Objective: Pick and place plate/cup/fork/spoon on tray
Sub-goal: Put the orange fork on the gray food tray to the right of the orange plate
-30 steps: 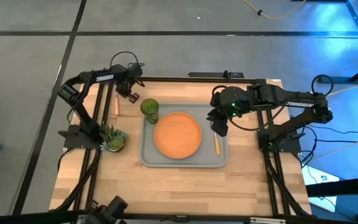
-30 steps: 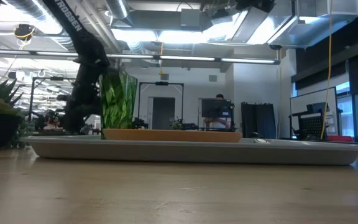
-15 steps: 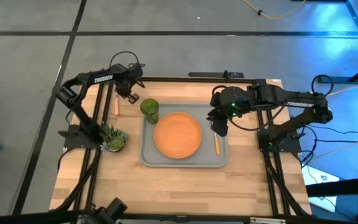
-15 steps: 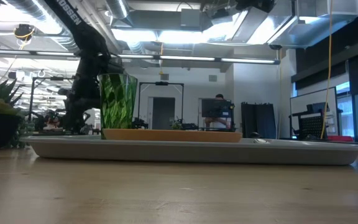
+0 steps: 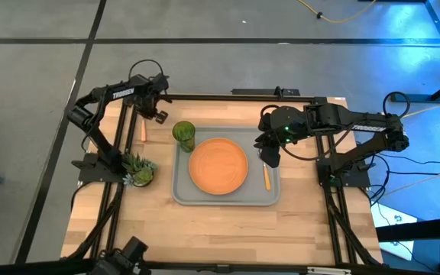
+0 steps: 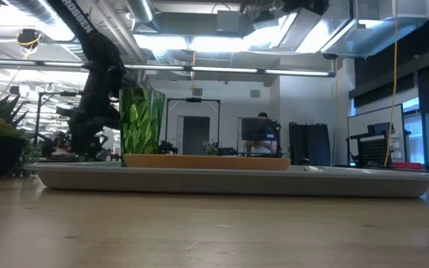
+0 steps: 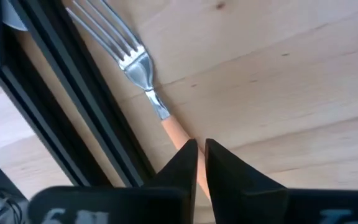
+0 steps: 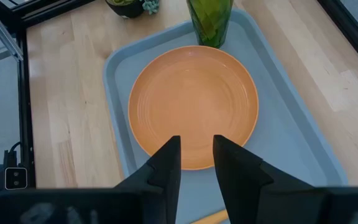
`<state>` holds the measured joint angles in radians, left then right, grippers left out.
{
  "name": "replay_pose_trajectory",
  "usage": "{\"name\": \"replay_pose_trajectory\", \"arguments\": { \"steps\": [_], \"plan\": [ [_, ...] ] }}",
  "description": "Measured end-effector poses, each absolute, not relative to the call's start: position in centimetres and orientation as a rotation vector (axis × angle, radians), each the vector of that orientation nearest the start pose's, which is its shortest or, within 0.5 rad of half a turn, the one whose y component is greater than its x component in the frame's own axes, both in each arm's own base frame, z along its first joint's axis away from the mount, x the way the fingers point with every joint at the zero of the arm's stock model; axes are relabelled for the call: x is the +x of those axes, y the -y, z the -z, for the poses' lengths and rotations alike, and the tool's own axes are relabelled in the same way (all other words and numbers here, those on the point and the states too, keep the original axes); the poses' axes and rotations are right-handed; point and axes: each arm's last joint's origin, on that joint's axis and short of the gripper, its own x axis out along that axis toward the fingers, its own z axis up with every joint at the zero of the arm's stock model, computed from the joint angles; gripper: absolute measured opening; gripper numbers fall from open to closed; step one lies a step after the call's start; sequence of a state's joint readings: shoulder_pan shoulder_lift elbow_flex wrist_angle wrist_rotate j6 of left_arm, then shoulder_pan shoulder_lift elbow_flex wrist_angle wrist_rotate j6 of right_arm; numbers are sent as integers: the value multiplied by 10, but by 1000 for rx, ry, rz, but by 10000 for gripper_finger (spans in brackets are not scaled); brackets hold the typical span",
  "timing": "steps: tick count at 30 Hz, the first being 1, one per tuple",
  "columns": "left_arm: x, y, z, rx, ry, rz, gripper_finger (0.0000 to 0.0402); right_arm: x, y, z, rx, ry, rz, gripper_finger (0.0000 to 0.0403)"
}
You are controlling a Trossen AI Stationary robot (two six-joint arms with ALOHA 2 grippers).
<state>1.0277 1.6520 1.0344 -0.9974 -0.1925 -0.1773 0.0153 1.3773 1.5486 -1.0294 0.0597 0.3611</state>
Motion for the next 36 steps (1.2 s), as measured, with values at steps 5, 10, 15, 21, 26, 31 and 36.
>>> {"name": "replay_pose_trajectory", "arguments": {
  "steps": [5, 10, 15, 21, 26, 31, 36],
  "plan": [
    [136, -237, -178, -774, -1480, -1072, 3, 264, -2, -390, 306, -840, 196, 99],
    [136, -237, -177, -776, -1486, -1054, 33, 264, -2, -390, 306, -840, 196, 99],
    [136, -239, -176, -872, -1426, -1143, 62, 264, -2, -390, 306, -839, 196, 99],
    [136, -242, -173, -952, -1344, -1313, 70, 264, -2, -390, 305, -840, 195, 99],
    [138, -248, -173, -875, -1300, -1338, 67, 264, -2, -390, 302, -840, 194, 99],
    [139, -255, -172, -831, -1258, -1382, 67, 264, -2, -390, 302, -840, 194, 99],
    [140, -262, -167, -800, -1231, -1415, 67, 264, -2, -390, 303, -840, 194, 99]
  ]
}}
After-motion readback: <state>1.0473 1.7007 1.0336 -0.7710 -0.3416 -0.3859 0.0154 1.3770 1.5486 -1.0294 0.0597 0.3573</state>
